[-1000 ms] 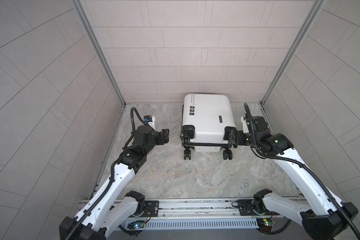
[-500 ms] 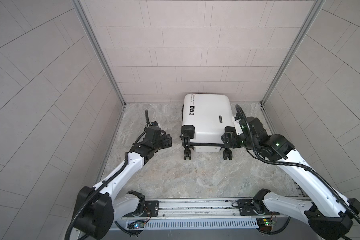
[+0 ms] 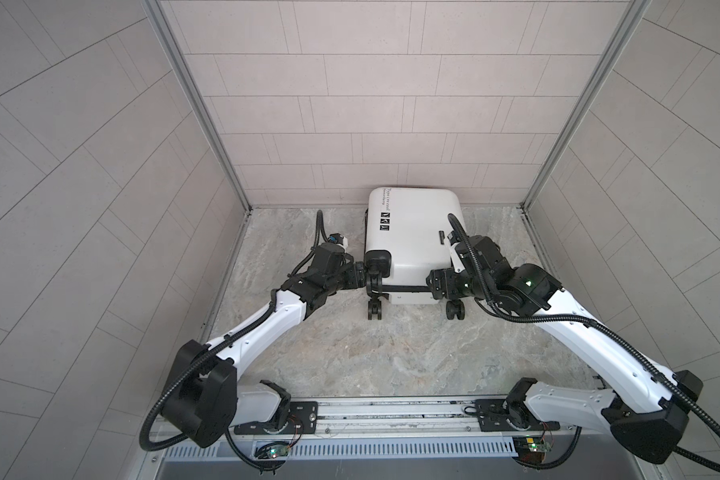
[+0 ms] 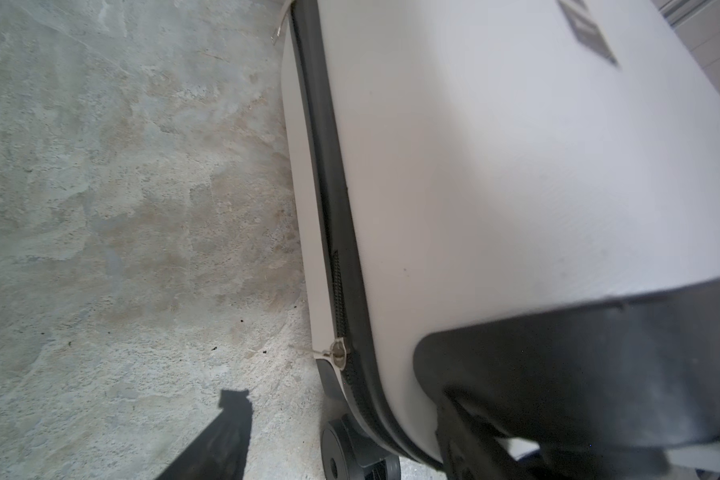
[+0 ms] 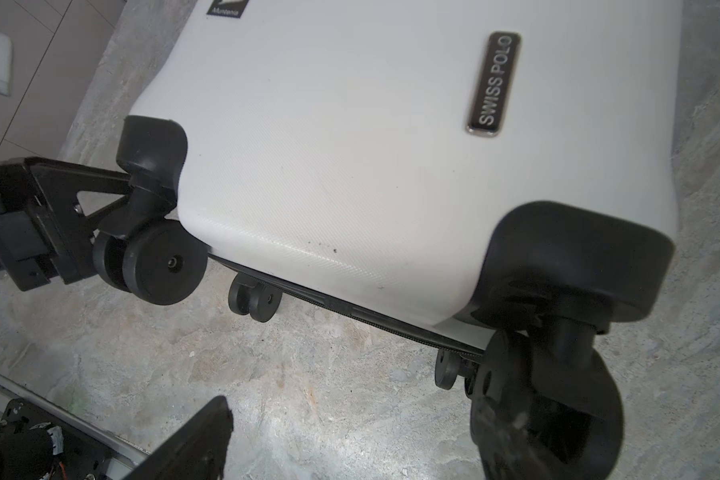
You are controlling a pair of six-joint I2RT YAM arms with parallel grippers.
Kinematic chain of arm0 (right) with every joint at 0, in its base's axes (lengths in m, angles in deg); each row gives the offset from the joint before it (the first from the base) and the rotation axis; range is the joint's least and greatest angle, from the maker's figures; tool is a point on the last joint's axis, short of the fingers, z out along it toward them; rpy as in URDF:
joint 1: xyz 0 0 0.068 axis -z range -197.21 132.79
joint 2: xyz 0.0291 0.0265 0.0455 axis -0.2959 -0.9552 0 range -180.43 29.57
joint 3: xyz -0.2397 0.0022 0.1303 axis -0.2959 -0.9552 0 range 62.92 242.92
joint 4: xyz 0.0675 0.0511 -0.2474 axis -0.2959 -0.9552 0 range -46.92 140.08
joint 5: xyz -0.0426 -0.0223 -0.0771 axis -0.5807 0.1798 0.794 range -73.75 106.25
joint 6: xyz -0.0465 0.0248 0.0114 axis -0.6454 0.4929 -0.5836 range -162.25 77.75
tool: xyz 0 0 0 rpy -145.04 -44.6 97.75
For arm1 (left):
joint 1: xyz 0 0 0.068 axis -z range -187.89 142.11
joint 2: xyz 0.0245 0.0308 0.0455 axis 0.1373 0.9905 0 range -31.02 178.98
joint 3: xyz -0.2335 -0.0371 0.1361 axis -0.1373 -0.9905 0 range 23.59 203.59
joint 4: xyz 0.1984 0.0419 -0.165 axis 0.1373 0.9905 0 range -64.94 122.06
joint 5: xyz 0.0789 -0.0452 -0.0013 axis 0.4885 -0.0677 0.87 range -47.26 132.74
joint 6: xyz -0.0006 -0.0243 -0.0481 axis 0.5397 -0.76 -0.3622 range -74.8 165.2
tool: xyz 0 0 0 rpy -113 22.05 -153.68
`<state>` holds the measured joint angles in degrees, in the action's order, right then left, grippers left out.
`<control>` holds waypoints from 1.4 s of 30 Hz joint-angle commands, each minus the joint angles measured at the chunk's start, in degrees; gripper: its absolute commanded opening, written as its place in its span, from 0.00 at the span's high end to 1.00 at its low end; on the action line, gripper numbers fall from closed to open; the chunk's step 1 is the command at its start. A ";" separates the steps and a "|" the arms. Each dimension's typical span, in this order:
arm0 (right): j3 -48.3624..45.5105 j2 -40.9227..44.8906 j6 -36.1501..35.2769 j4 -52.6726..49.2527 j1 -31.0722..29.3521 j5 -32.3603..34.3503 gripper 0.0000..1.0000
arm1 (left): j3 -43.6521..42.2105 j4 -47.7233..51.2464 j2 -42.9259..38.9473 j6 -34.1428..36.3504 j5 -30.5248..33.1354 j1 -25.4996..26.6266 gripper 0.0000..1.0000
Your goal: Pack the luggage
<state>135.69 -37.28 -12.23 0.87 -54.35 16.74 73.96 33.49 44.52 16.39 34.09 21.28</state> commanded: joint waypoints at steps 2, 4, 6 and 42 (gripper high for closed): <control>0.00 1.99 -0.48 -0.48 0.01 2.46 0.06 | 3.81 -5.77 2.29 1.43 -2.16 3.93 0.23; 0.20 2.57 -0.71 -1.35 0.56 2.98 0.06 | 4.20 -6.97 3.26 1.57 -2.44 5.31 0.23; 0.18 3.07 -0.90 -2.06 1.39 2.99 0.06 | 4.78 -8.22 4.58 1.74 -2.64 6.78 0.23; 2.41 -8.05 -1.86 -4.40 -0.64 -2.17 0.06 | -8.61 -19.13 -7.06 12.16 10.95 16.01 0.19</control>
<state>136.04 -44.30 -15.23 -3.33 -54.18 12.92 65.43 17.01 39.04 27.16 42.62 37.47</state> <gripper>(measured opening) 0.944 0.808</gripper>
